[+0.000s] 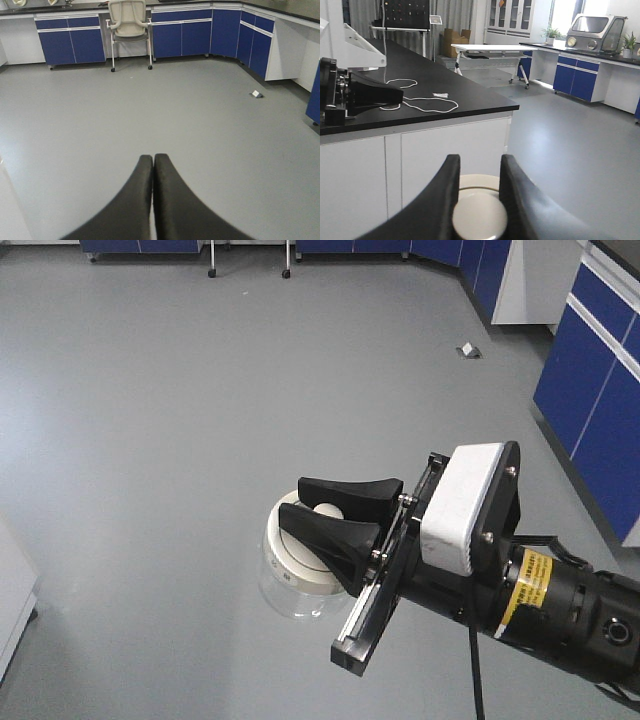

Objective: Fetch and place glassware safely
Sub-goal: 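Drive the base across the lab holding the jar in the right gripper, then turn the base toward the blue-cabinet bench corner, jar held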

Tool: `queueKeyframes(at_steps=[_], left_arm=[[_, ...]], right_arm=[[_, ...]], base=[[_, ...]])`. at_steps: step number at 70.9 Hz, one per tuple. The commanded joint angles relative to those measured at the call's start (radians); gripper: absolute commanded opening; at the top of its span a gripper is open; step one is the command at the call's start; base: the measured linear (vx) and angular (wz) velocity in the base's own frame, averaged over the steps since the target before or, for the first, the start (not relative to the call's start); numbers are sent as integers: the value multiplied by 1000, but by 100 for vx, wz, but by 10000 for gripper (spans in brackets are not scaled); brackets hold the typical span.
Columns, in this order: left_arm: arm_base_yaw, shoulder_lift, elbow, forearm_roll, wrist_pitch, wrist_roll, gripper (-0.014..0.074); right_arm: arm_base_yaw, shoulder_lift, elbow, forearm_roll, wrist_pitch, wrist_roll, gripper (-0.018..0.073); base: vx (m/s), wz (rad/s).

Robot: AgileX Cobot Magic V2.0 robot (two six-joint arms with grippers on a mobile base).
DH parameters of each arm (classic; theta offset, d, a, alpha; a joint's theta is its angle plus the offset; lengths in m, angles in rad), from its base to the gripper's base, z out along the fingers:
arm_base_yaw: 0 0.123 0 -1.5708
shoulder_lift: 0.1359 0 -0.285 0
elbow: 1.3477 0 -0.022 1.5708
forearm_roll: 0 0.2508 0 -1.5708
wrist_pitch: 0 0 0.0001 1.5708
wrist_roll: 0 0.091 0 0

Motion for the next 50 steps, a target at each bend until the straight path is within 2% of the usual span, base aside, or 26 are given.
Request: queueKeyframes(at_steps=[1, 50], left_arm=[[-1, 1, -30, -9, -73, -9, -7], [-1, 1, -30, -9, -70, -9, -7]], right_arm=[[-4, -32, -28, 29, -90, -3, -3], [-3, -32, -28, 29, -88, -3, -3]], base=[[51, 3], [52, 5]])
